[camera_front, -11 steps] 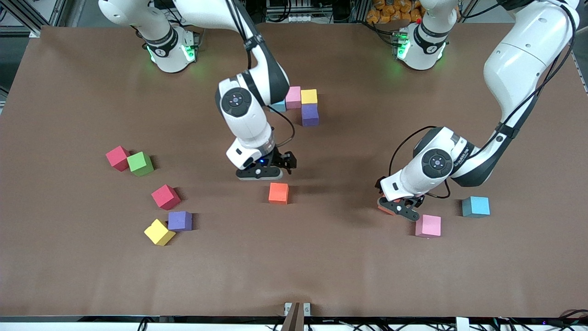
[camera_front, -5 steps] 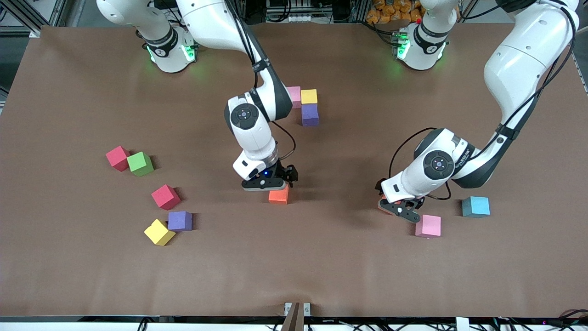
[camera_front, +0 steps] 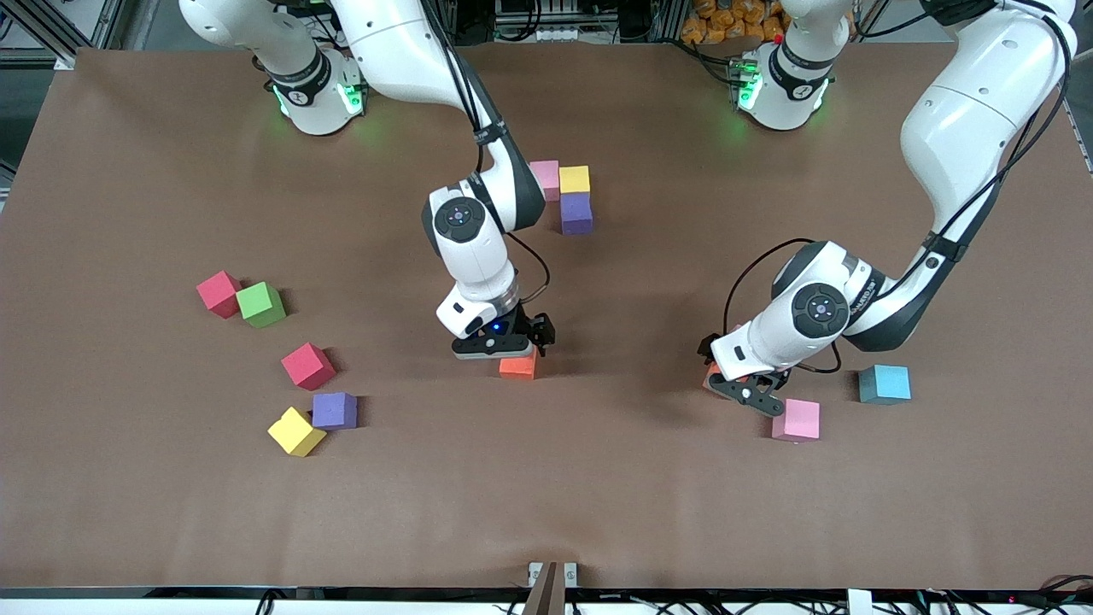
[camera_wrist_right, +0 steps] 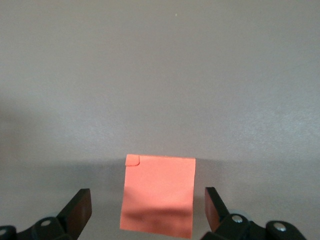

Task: Form number 2 with 11 blocks
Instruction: 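Grasp the lone orange block on the table with the right gripper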

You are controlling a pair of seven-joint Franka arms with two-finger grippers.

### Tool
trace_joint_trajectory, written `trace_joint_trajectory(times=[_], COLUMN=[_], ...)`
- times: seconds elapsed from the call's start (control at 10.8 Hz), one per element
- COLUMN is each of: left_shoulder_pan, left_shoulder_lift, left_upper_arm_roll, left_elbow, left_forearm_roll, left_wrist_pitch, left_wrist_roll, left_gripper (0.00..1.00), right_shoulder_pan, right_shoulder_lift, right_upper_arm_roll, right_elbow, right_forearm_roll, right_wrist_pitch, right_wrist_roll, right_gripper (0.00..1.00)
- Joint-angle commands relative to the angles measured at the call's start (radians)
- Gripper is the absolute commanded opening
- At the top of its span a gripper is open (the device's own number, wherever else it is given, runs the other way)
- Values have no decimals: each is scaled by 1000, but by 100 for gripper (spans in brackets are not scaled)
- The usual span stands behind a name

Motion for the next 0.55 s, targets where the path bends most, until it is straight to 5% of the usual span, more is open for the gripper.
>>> trace_joint_trajectory(times=[0.0, 0.46], left_shoulder_pan=[-2, -3], left_shoulder_lift=[7, 9], left_upper_arm_roll=[0, 0], left_elbow=[12, 12], left_forearm_roll=[-21, -19], left_wrist_pitch=[5, 5], left_wrist_roll=[1, 1], left_gripper=[100, 98], right_shoulder_pan=[-19, -13], right_shoulder_lift=[39, 70], right_upper_arm_roll=[16, 25], right_elbow=[30, 30], right_forearm_roll=[-9, -6], right_wrist_pitch=[52, 78], right_wrist_roll=[15, 59], right_gripper=[100, 100])
